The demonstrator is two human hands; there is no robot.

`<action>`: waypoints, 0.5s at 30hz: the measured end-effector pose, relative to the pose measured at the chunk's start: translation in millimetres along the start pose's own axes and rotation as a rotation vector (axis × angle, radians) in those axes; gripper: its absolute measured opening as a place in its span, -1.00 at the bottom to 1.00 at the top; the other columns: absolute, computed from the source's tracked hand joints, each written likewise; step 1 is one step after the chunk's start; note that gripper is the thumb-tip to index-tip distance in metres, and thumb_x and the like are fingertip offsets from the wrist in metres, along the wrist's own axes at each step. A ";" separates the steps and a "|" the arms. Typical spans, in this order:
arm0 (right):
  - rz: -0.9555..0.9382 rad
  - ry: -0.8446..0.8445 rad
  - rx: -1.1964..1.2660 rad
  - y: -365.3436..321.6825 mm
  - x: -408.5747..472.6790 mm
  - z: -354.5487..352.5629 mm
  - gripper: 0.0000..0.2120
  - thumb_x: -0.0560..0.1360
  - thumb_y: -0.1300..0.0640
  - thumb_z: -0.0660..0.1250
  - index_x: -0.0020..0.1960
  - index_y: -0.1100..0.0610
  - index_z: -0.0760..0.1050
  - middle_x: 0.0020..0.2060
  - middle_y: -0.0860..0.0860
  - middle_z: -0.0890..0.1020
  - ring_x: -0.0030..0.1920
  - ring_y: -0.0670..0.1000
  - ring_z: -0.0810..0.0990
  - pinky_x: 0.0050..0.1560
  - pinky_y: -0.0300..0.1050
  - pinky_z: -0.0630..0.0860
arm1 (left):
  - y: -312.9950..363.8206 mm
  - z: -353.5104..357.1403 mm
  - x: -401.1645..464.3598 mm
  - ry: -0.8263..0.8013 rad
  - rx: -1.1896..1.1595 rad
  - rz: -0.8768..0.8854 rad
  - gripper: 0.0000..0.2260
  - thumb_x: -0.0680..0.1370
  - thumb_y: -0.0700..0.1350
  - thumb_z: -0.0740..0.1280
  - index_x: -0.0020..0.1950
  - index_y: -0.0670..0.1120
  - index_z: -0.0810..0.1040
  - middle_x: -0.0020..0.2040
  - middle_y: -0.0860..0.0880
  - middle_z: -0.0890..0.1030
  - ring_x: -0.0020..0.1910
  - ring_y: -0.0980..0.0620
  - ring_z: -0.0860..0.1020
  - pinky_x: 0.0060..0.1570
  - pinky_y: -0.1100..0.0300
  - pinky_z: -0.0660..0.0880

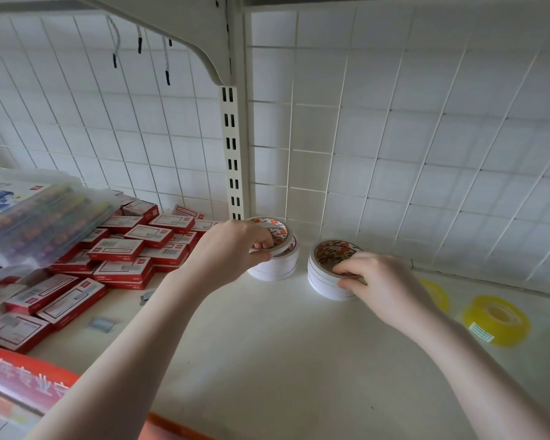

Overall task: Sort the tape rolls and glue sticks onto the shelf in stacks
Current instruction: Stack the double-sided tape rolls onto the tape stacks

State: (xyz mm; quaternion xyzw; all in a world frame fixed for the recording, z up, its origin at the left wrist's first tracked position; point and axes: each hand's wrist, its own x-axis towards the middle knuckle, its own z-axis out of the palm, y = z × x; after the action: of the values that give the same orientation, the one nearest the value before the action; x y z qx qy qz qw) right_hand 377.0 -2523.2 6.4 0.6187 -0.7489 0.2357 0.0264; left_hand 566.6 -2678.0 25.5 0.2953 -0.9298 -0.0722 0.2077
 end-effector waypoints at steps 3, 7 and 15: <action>-0.011 0.013 0.009 0.8 0.6 0.9 -0.86 0.44 0.19 0.39 -0.02 0.07 0.64 -0.14 -0.04 0.63 -0.09 0.04 0.55 -0.07 -0.03 0.45 | -1.3 3.8 5.6 -0.029 -0.003 -0.002 -0.91 0.48 -0.02 0.39 -0.05 0.00 0.61 -0.15 0.04 0.61 -0.14 -0.02 0.57 -0.13 0.02 0.51; -0.028 0.013 0.007 2.8 1.6 1.4 -0.88 0.45 0.18 0.38 -0.03 0.09 0.64 -0.16 -0.02 0.62 -0.09 0.04 0.54 -0.08 -0.03 0.44 | 0.9 7.2 10.0 -0.056 -0.001 0.005 -0.91 0.48 -0.02 0.38 -0.06 0.01 0.61 -0.16 0.05 0.62 -0.15 -0.01 0.57 -0.13 0.03 0.51; -0.029 -0.008 -0.008 3.8 1.5 1.3 -0.86 0.48 0.14 0.35 0.01 0.05 0.63 -0.11 -0.04 0.62 -0.04 0.04 0.53 -0.03 -0.03 0.45 | 3.3 10.2 13.5 -0.089 0.005 0.006 -0.92 0.48 -0.03 0.37 -0.10 0.00 0.61 -0.18 0.04 0.62 -0.16 -0.01 0.57 -0.13 0.05 0.52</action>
State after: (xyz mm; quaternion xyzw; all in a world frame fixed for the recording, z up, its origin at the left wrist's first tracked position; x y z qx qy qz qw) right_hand 373.5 -2524.7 4.6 0.6304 -0.7409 0.2298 0.0294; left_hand 550.5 -2683.0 21.8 0.2895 -0.9392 -0.0821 0.1654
